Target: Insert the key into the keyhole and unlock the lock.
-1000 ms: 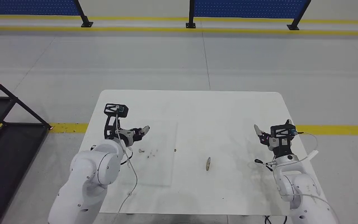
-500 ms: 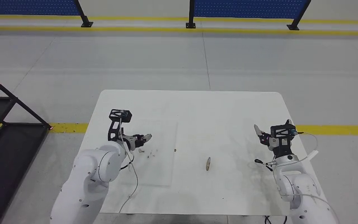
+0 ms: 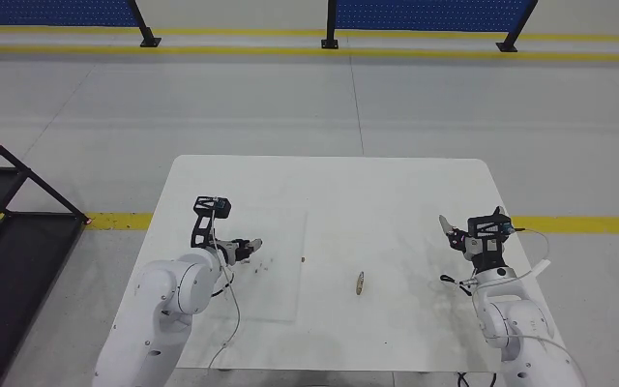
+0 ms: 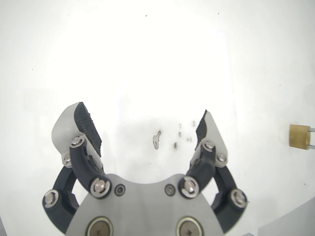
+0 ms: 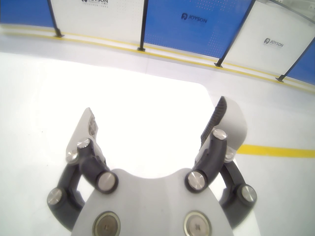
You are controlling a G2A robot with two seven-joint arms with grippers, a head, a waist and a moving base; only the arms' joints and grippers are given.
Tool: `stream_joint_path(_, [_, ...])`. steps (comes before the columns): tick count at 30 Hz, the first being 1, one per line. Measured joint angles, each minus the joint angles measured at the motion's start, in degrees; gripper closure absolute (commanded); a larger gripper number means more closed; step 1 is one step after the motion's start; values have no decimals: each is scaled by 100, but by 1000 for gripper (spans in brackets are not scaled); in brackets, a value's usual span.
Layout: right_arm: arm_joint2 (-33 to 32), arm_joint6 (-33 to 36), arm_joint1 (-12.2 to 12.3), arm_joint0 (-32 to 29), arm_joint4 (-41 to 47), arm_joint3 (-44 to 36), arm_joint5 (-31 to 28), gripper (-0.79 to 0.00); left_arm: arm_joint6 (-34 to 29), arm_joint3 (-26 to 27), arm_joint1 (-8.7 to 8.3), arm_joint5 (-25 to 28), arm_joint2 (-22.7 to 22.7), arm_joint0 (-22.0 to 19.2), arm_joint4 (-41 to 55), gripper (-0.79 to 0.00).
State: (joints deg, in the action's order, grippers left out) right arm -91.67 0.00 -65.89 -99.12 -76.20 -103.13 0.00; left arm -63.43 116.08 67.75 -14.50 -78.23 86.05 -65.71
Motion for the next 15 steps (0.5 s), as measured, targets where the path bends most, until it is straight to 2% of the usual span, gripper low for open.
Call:
stream_joint_path(3, [0, 0, 0, 0, 0, 0, 0, -785, -18, -3, 1, 3, 1, 24, 12, -779])
stream_joint_path(5, [0, 0, 0, 0, 0, 0, 0, -785, -28, -1, 3, -8, 10, 43, 13, -650])
stream_joint_path(6, [0, 0, 0, 0, 0, 0, 0, -785, -31, -9, 3, 2, 10, 44, 16, -533])
stream_joint_path(8, [0, 0, 0, 0, 0, 0, 0, -785, -45, -8, 5, 20, 26, 58, 42, -499])
stream_joint_path(10, [0, 0, 0, 0, 0, 0, 0, -785, -52, -9, 5, 31, 19, 54, 51, -391])
stream_joint_path(11, [0, 0, 0, 0, 0, 0, 0, -785, -56, -11, 5, 40, 14, 49, 52, -369])
stream_joint_path(15, [0, 0, 0, 0, 0, 0, 0, -785, -104, 20, 2, 64, 10, 47, 28, -372])
